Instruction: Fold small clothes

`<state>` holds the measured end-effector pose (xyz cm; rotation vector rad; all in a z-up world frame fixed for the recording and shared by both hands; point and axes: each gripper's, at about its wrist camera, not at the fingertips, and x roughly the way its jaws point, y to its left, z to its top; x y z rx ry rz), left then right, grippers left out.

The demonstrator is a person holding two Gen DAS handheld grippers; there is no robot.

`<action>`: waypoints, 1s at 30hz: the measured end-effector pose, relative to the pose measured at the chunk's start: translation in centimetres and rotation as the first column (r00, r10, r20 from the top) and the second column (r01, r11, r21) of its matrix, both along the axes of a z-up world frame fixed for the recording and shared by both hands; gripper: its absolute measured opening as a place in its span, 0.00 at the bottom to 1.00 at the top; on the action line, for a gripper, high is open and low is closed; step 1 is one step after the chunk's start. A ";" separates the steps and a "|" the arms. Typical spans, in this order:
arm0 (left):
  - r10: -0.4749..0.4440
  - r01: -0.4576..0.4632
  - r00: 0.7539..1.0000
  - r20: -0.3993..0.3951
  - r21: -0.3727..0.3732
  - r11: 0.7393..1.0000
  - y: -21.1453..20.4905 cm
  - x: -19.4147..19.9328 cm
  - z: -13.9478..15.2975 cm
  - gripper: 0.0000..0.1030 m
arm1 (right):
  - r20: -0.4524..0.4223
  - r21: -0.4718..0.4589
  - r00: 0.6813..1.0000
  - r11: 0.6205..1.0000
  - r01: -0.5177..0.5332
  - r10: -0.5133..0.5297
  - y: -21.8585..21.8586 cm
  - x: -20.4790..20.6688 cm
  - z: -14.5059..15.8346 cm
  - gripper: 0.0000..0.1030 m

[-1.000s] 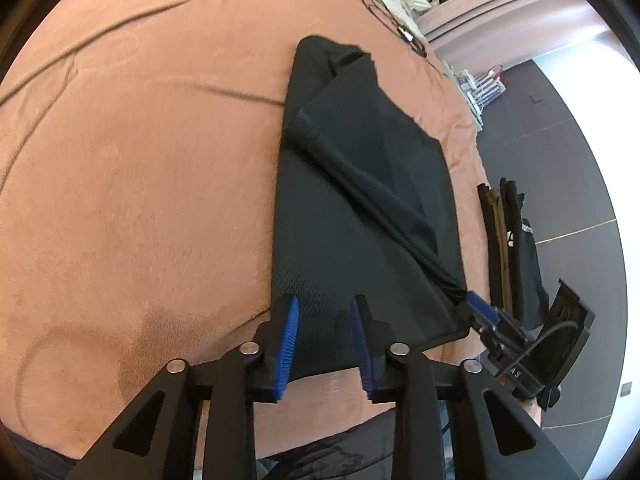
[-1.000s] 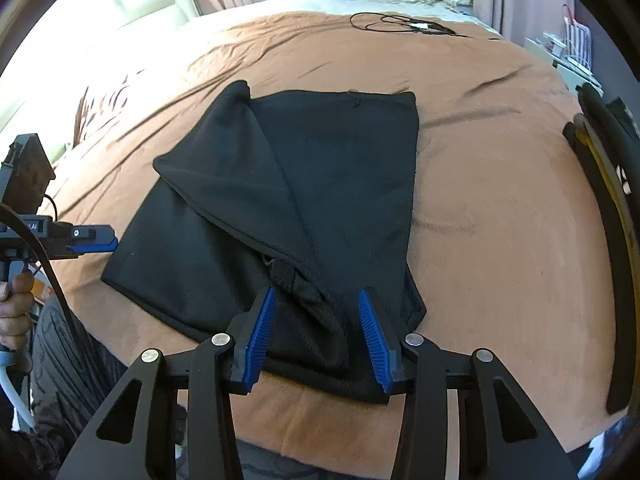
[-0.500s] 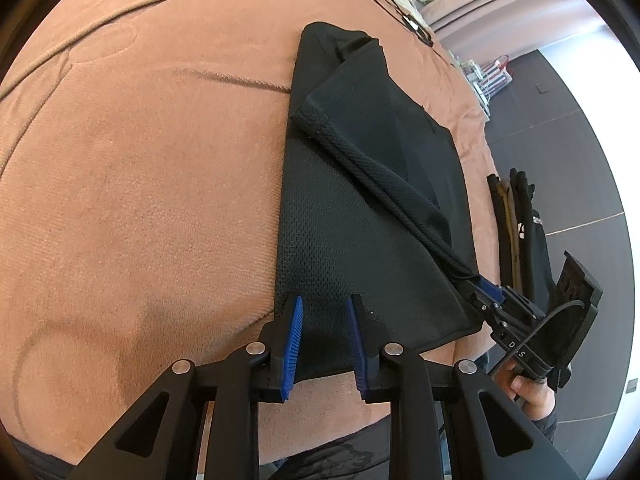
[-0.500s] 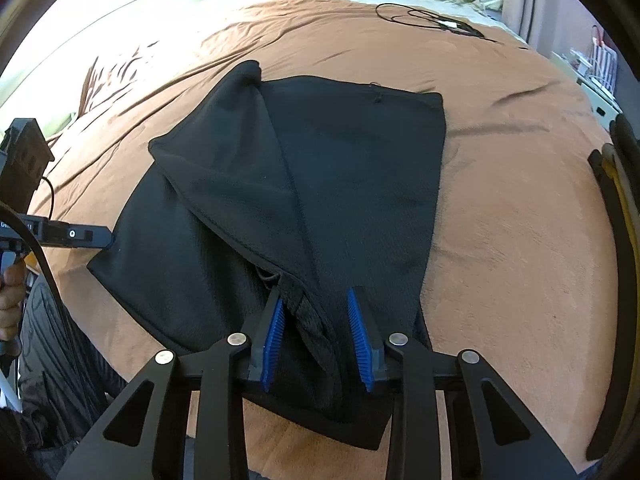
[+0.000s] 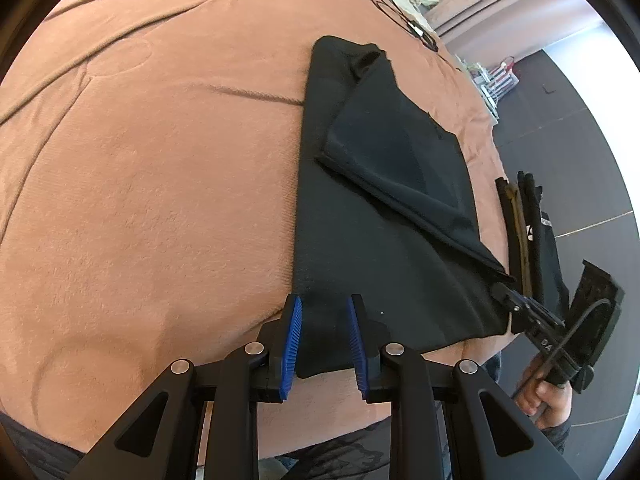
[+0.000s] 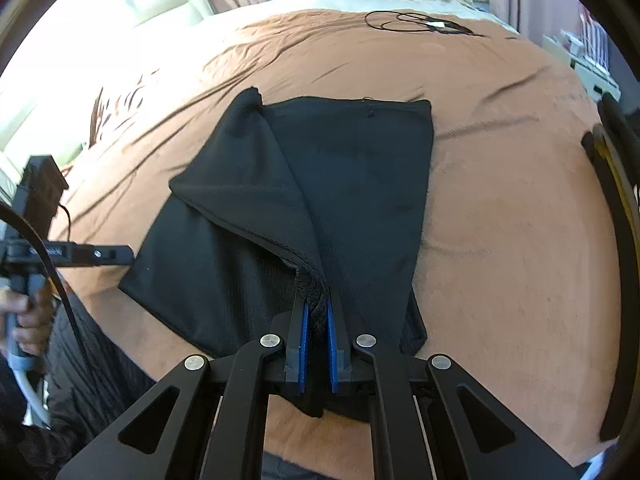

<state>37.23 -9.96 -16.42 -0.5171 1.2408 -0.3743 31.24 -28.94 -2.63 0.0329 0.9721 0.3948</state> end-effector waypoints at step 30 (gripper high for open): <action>-0.033 0.032 0.999 0.029 0.042 0.999 -1.2 1.6 0.8 0.26 | -0.025 -0.087 0.997 0.993 0.077 -0.080 -1.2 -0.4 -0.5 0.42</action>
